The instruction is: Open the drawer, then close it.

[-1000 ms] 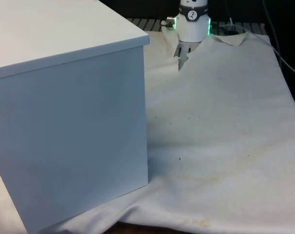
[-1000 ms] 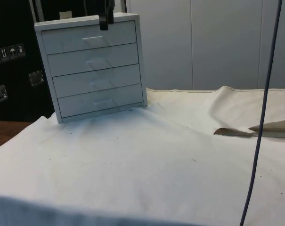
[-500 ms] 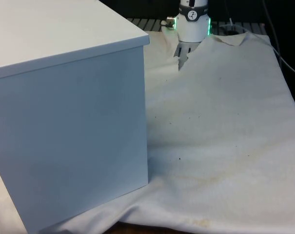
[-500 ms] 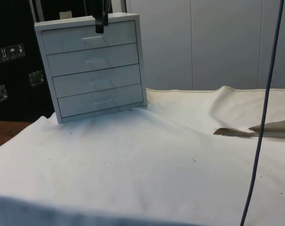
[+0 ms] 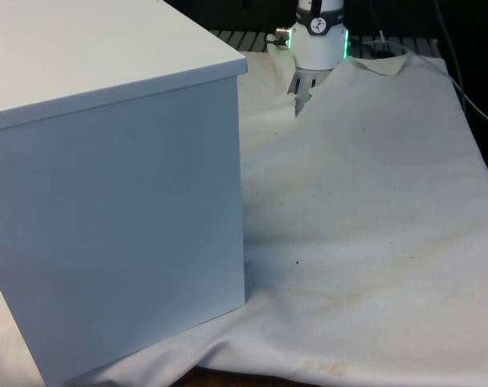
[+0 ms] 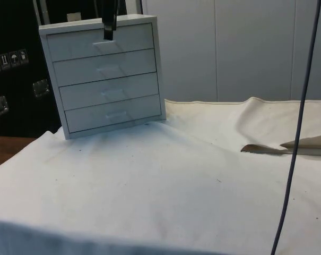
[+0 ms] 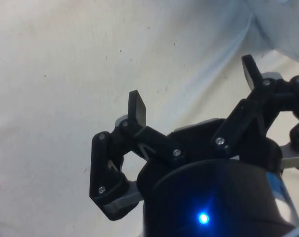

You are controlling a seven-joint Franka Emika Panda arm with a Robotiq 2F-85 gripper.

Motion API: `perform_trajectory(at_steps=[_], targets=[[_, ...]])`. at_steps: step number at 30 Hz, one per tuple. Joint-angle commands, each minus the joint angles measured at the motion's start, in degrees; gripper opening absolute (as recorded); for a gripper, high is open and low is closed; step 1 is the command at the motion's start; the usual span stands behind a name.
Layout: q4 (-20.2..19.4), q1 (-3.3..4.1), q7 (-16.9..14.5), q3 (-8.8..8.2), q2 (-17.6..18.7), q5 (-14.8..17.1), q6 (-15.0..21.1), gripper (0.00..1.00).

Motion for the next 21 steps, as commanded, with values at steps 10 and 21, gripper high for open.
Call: perform_trajectory(at_steps=[10, 21], targets=[[-0.57, 0.0, -3.55, -0.4, 0.63, -1.09, 2.81, 1.0], [0.06, -0.06, -5.21, -0.63, 1.55, -2.46, 2.46, 1.0]])
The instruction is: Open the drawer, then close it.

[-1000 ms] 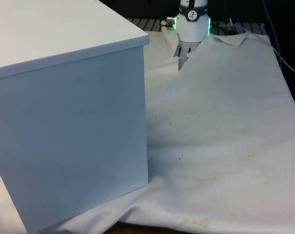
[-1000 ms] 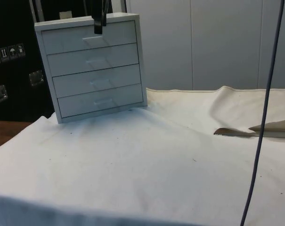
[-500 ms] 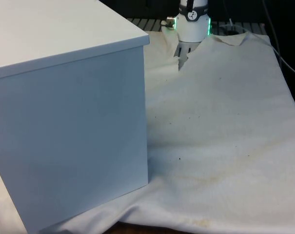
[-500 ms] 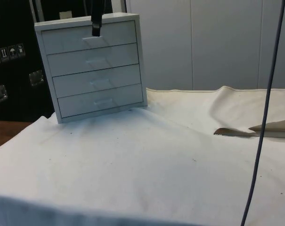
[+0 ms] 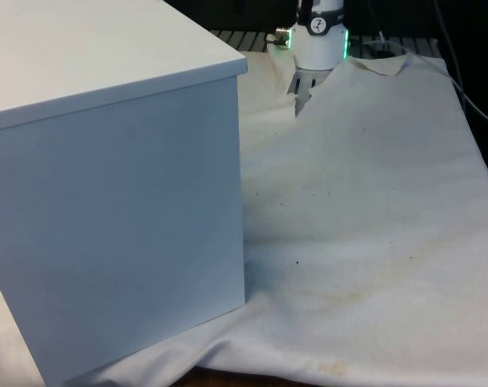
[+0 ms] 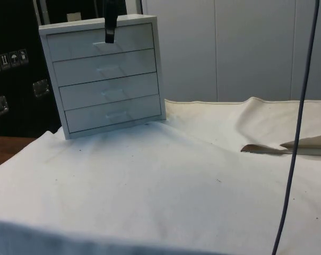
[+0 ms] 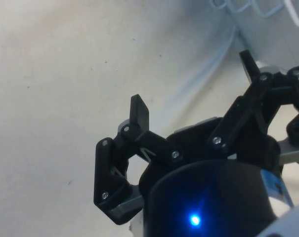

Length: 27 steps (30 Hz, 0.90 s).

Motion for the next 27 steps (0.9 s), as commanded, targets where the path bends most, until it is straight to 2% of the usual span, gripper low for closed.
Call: perform_trajectory(at_steps=[1, 17, 18, 21, 27], targets=[[0.57, -0.11, -0.11, -0.11, 0.74, -0.69, 0.29, 1.0], [3.78, 0.06, 0.06, -0.97, 4.87, -5.33, 0.4, 1.0], [3.61, 0.0, -0.11, -0.8, 4.47, -4.47, 0.0, 1.0], [4.07, 0.06, 0.17, -1.03, 5.39, -6.82, 0.46, 1.0], [4.53, 0.06, 0.34, -1.09, 5.9, -9.51, 0.46, 1.0]])
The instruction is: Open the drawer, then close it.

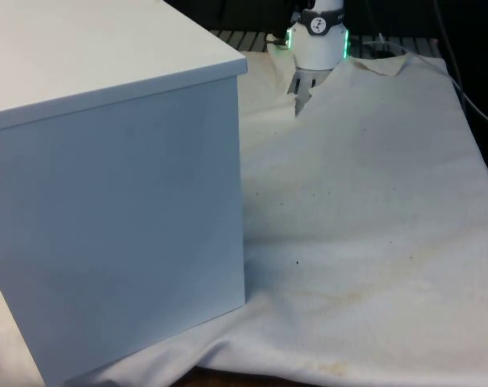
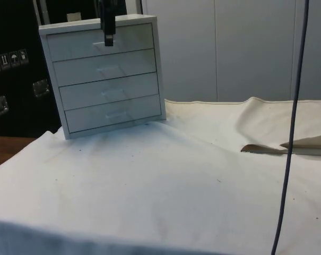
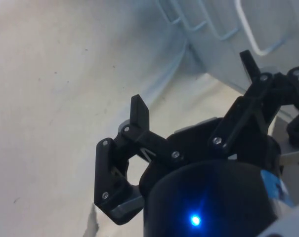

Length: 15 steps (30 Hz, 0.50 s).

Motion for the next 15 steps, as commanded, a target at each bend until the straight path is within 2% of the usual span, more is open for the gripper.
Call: perform_trajectory(at_steps=[1, 2, 7, 8, 10, 15], targets=[[0.11, 0.0, 0.0, 0.0, 0.11, -0.4, 0.0, 1.0], [0.46, 0.06, 0.4, -0.23, 0.8, -1.43, 0.69, 1.0], [0.46, 0.06, 0.92, -0.23, 1.83, -2.35, 2.12, 1.0], [0.29, 0.0, 0.46, 0.0, 1.32, -1.72, 1.2, 1.0], [0.29, 0.06, 1.09, -0.34, 2.58, -2.58, 3.5, 1.0], [0.06, 0.17, 1.32, -0.92, 3.55, -2.86, 5.61, 1.0]])
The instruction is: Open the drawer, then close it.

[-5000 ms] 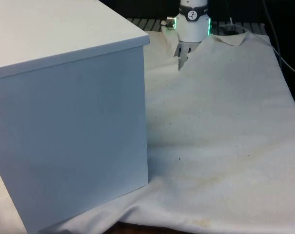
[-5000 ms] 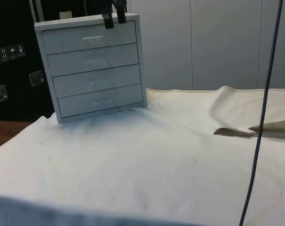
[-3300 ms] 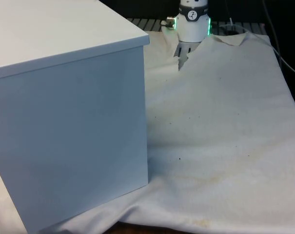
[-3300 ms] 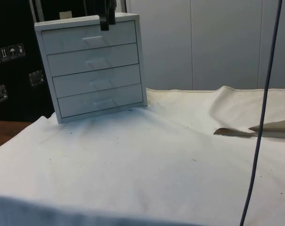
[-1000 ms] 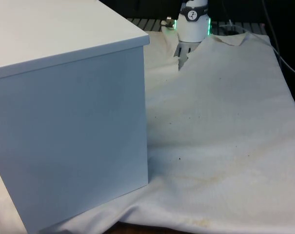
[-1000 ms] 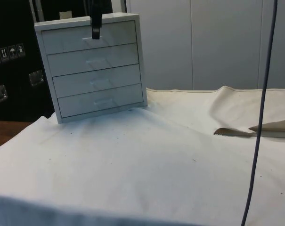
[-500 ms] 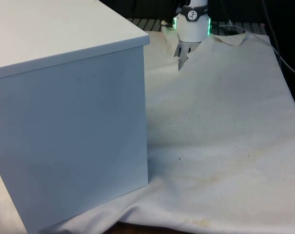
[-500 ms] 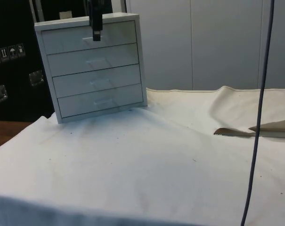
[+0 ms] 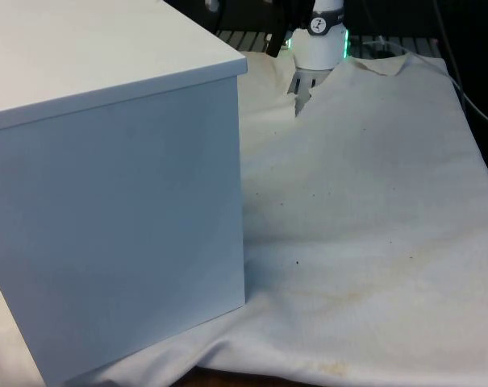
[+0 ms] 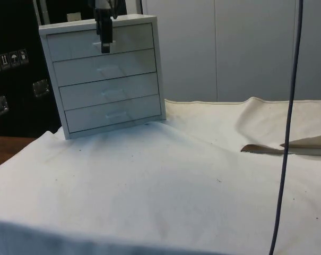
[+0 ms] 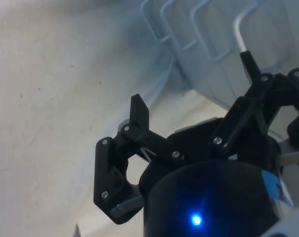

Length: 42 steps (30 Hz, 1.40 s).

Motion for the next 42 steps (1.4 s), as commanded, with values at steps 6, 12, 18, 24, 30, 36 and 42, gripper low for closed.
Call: perform_trajectory(at_steps=[6, 12, 18, 24, 30, 36, 42], targets=[[-0.4, 0.11, 0.63, -0.92, 0.63, -1.83, 2.46, 1.0], [-0.97, 0.06, 0.52, -1.32, 1.26, -2.86, 3.95, 1.0], [-1.2, -0.11, -1.2, -1.83, 1.95, -2.75, 5.04, 1.0], [-1.26, -0.23, -2.98, -2.35, 2.46, -2.64, 5.5, 1.0], [-1.2, -0.17, -4.3, -2.69, 3.09, -2.52, 5.84, 1.0], [-1.55, -0.23, -4.35, -2.64, 4.01, -2.35, 7.39, 1.0], [-1.89, -0.23, -4.35, -2.92, 4.64, -2.46, 9.0, 1.0]])
